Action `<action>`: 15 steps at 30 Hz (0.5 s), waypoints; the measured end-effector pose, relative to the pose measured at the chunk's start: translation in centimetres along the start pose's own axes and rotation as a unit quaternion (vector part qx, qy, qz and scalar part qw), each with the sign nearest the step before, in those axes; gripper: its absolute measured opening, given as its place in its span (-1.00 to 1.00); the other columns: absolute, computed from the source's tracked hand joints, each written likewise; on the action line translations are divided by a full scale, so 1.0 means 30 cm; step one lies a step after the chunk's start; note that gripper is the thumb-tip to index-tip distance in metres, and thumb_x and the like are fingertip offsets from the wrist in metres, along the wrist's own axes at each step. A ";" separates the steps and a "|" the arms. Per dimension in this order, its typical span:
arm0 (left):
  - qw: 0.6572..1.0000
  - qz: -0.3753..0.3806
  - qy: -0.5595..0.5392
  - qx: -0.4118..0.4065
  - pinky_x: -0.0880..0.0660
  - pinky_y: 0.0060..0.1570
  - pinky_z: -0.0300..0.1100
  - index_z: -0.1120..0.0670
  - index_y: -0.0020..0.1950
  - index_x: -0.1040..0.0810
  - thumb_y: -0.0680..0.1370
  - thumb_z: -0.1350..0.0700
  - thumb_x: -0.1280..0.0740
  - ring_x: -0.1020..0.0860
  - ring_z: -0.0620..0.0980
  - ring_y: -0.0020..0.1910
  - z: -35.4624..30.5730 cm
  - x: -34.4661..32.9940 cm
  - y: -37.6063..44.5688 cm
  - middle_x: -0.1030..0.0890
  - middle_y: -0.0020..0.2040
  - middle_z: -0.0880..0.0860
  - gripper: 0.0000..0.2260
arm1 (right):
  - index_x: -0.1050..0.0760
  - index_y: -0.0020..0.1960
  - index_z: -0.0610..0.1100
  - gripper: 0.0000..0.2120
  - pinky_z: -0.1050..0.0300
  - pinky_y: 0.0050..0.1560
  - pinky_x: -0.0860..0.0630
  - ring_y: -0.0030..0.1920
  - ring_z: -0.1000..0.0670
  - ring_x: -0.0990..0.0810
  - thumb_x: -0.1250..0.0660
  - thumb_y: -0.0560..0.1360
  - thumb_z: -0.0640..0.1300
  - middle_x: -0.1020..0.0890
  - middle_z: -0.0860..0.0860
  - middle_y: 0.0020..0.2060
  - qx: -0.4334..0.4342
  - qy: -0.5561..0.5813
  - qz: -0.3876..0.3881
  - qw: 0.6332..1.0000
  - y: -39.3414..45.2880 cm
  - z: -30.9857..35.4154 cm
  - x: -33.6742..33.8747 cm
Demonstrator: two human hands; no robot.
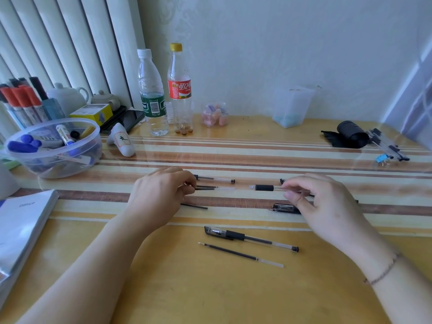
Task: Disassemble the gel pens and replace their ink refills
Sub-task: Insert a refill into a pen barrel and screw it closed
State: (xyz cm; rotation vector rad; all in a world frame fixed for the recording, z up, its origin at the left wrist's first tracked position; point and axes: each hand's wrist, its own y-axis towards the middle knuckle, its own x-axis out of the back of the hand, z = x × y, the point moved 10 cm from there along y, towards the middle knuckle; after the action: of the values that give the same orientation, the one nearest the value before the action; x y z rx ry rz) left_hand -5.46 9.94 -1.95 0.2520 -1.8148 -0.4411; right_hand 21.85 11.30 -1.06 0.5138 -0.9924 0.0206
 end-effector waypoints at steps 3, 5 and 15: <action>0.999 -0.028 -0.031 -0.003 -0.33 -0.35 -0.21 -0.12 -0.10 -0.55 0.52 0.10 -0.35 -0.43 -0.10 -0.24 -0.023 0.023 -0.001 -0.59 -0.18 -0.21 -0.91 | -0.64 0.04 0.03 -0.85 0.08 -0.01 -0.54 -0.02 0.08 -0.56 -0.37 0.50 -0.07 -0.59 0.24 -0.13 0.002 0.000 0.004 1.000 -0.003 0.007 -0.006; 0.998 -0.035 -0.044 -0.011 -0.37 -0.33 -0.19 -0.12 -0.10 -0.54 0.53 0.08 -0.35 -0.44 -0.10 -0.23 -0.037 0.032 -0.003 -0.61 -0.15 -0.19 -0.92 | -0.64 0.04 0.02 -0.85 0.08 -0.01 -0.54 -0.03 0.07 -0.56 -0.37 0.49 -0.07 -0.60 0.23 -0.14 0.002 0.002 0.005 1.000 -0.004 0.010 -0.007; 0.999 -0.019 -0.044 -0.021 -0.30 -0.37 -0.31 -0.12 -0.11 -0.54 0.52 0.12 -0.35 -0.42 -0.16 -0.24 -0.047 0.021 -0.005 -0.56 -0.17 -0.23 -0.88 | -0.64 0.05 0.03 -0.85 0.05 0.01 -0.55 -0.02 0.06 -0.57 -0.37 0.49 -0.07 -0.64 0.19 -0.10 0.003 0.008 0.010 1.000 -0.007 0.021 -0.008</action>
State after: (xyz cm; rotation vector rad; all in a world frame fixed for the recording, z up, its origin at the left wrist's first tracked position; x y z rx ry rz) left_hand -4.29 9.32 -1.11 0.2410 -1.8875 -0.5235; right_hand 21.27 10.89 -1.05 0.5085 -0.9812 0.0457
